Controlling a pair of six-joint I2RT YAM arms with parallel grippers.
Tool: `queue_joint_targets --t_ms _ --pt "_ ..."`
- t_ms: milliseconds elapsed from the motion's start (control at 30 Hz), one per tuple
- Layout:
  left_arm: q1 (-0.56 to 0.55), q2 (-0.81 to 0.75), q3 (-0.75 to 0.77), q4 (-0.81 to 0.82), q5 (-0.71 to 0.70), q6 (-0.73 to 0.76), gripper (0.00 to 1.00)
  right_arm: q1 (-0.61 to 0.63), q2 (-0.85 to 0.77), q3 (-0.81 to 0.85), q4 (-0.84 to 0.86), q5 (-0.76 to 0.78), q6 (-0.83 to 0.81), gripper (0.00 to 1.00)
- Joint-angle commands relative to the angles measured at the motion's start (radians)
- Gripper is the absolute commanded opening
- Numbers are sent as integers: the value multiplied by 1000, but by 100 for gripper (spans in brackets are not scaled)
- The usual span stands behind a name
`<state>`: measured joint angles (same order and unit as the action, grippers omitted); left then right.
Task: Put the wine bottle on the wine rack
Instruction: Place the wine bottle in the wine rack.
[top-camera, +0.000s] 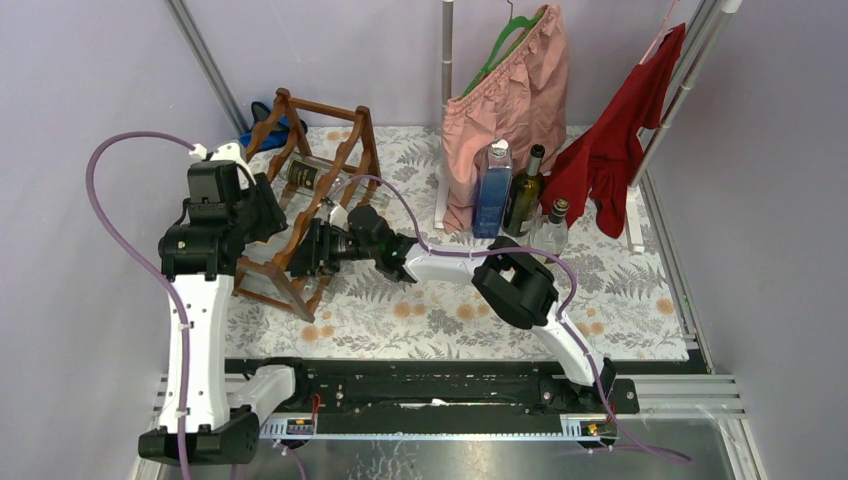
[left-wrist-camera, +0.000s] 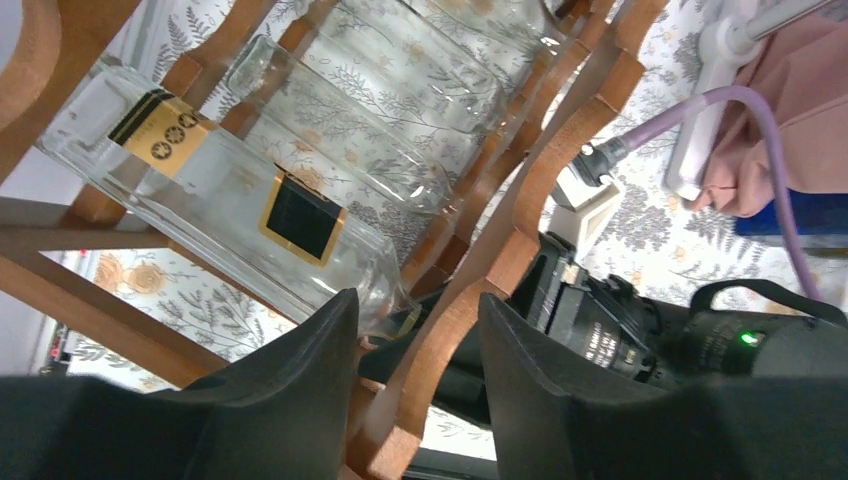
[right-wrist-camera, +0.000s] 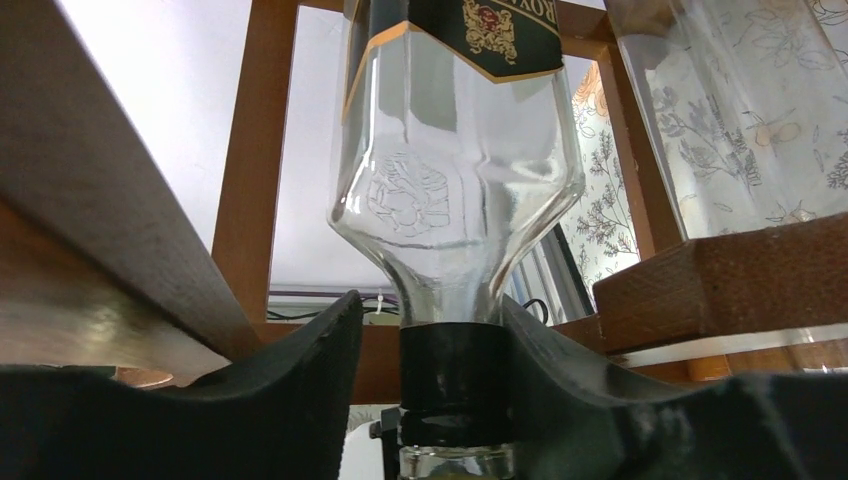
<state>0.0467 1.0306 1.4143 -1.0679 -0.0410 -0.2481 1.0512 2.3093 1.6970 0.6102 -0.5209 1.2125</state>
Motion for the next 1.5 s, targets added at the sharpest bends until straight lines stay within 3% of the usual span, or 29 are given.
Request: queue_joint_targets --t_ms 0,167,400,833,900,1000,1067,1467 --pt "-4 -78 18 5 34 -107 53 5 -19 67 77 -21 -8 53" --pt "-4 -136 42 2 198 -97 52 6 -15 72 82 -22 1 47" --pt "-4 -169 -17 35 428 -116 52 6 -26 77 40 -39 -15 62" --pt "-4 -184 -62 43 457 -148 52 3 -49 149 -192 -71 -183 71" --pt "-4 -181 -64 42 468 -145 52 1 -48 118 -115 -75 -142 68" --pt "-3 -188 -71 34 480 -141 51 2 -36 37 109 -56 -13 52" --pt "-4 -197 -70 28 481 -130 49 4 -16 48 131 -52 12 43" --pt "-3 -246 -93 17 481 56 39 10 34 72 192 -3 87 40"
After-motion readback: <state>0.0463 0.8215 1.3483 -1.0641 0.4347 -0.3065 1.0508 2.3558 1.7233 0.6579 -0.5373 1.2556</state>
